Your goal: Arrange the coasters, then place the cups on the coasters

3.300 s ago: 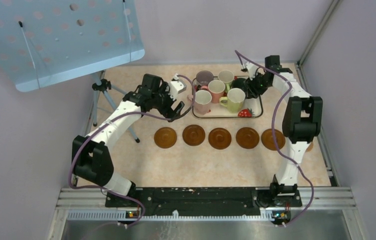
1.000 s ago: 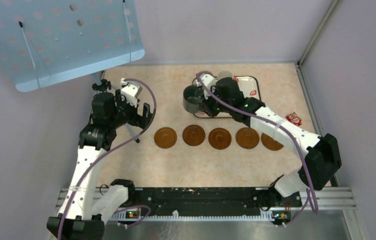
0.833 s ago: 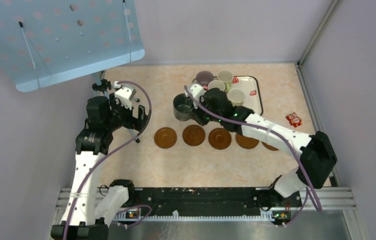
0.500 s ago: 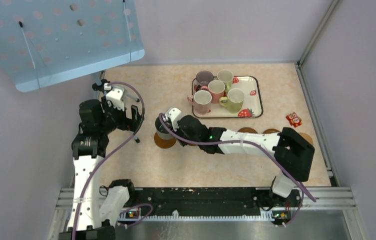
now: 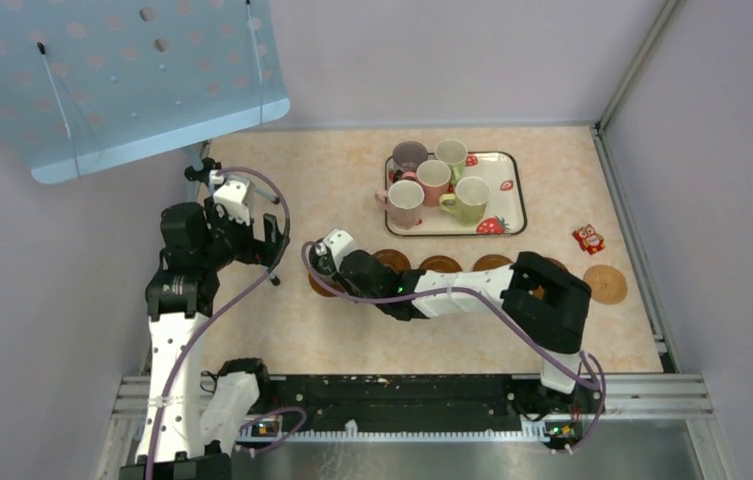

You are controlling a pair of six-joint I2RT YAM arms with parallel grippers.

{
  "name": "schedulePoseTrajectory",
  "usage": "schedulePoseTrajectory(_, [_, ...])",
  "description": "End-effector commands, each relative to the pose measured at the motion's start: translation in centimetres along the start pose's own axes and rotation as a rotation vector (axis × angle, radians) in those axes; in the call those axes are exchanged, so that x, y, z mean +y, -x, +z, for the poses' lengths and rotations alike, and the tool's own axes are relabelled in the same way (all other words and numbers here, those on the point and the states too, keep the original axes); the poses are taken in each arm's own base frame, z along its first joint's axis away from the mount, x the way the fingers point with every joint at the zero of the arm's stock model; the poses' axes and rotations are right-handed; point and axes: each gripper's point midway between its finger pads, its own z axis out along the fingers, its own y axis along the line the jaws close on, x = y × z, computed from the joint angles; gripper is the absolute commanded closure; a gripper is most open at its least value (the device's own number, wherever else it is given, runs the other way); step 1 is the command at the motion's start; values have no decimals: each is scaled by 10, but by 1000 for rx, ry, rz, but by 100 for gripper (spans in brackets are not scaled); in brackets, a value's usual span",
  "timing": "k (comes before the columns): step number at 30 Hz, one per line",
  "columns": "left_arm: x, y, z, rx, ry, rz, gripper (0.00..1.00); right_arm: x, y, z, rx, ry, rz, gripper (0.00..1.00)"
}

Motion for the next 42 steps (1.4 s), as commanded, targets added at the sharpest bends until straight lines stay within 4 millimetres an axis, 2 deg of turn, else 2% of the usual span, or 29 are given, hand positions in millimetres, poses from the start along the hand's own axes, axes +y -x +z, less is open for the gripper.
schedulePoseTrajectory(1, [-3,2,-3,-25,-5,0,1,12,59,4,-176,-23,87,100])
schedulePoseTrajectory(9, [-5,-2,-5,-26,-10,-11,1,21,49,11,-160,-44,80,100])
schedulePoseTrajectory(22, [-5,-2,-8,-26,0,3,1,22,36,23,-110,-80,126,100])
schedulePoseTrajectory(26, [-5,-2,-10,-28,3,6,1,21,27,23,-72,-96,130,100])
schedulePoseTrajectory(31, [-6,-4,-9,-22,-2,1,1,27,20,19,-42,-107,154,92])
schedulePoseTrajectory(38, [-6,-6,-9,-17,-3,2,1,31,17,13,-30,-107,162,65])
schedulePoseTrajectory(42, [-7,-7,-9,-14,-5,-3,1,34,19,13,-33,-95,163,56])
